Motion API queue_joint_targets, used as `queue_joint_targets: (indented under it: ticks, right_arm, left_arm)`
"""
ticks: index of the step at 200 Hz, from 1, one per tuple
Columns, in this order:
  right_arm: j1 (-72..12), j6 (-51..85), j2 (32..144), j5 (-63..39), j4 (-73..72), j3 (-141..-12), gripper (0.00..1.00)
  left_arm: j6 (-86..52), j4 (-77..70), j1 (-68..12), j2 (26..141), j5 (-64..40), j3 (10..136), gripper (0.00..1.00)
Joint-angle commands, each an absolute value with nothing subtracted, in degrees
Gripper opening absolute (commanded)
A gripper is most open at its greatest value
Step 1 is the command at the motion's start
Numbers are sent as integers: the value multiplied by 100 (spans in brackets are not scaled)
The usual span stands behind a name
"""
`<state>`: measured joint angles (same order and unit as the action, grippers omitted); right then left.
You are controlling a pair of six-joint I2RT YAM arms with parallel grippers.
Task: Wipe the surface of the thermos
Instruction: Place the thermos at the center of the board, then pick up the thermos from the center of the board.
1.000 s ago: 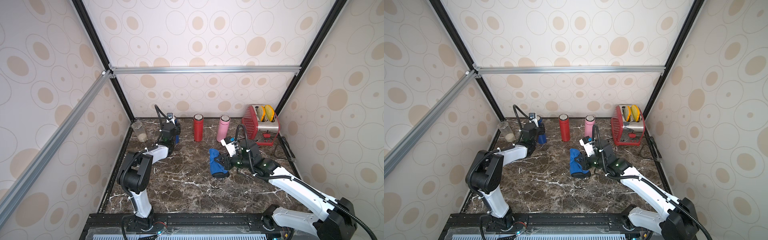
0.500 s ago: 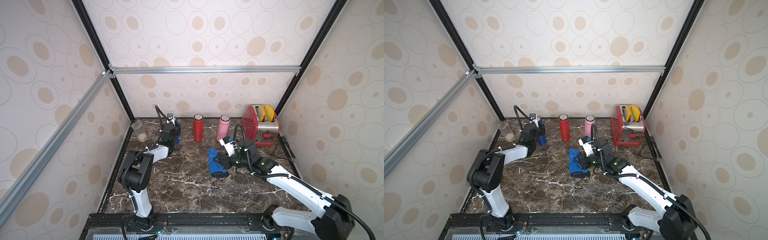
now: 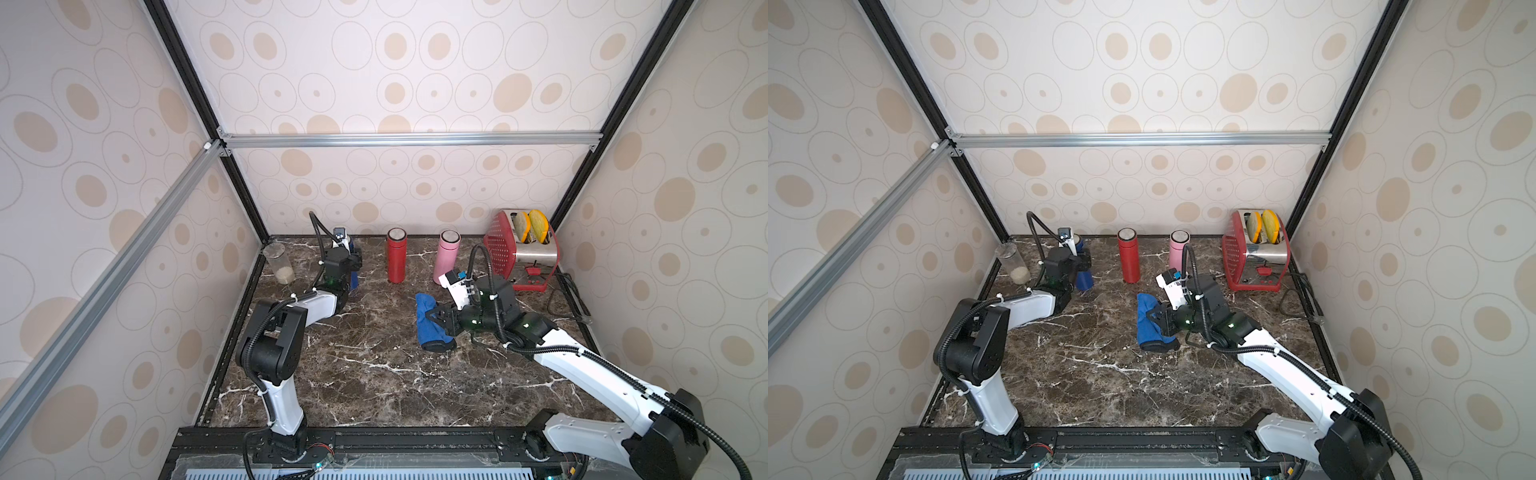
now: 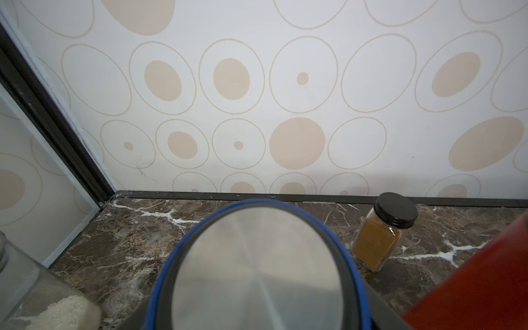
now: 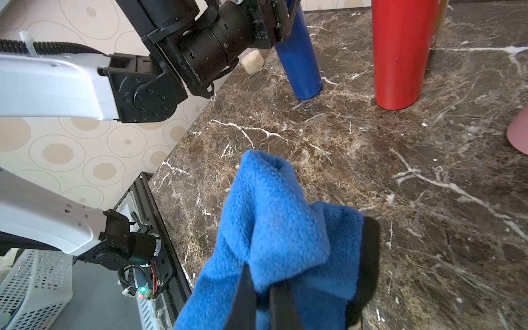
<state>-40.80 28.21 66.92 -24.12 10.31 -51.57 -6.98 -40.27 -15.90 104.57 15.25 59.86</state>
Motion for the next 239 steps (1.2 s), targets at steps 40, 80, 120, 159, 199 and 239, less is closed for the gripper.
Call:
queue_joint_targets:
  ticks: [40,80,120,159,199,239]
  right_arm:
    - [-4113,2751,6637,-2459,1001,-5252,0]
    - [-4116,2756,6587,-2439,1028,-5244,0]
    - [-4117,2760,6491,-2417,985,-5194,0]
    - [-4121,2753,6398,-2385,919,-5065,0]
    - [-4118,2794,6314,-2404,792,-4888,0]
    - [-4120,2804,6116,-2342,816,-4766,0]
  left_arm:
    - [-703,-4204,-1550,10224,1536,5981,99]
    - [-671,-4009,-1554,9922,1626,5959,99]
    - [-640,-2981,-1556,9176,1791,6165,99]
    - [-1051,-1176,-1562,8570,1311,7031,99]
    - [-1006,818,-1885,9048,538,8881,99]
    - [-695,2897,-2298,10446,-74,11324,99]
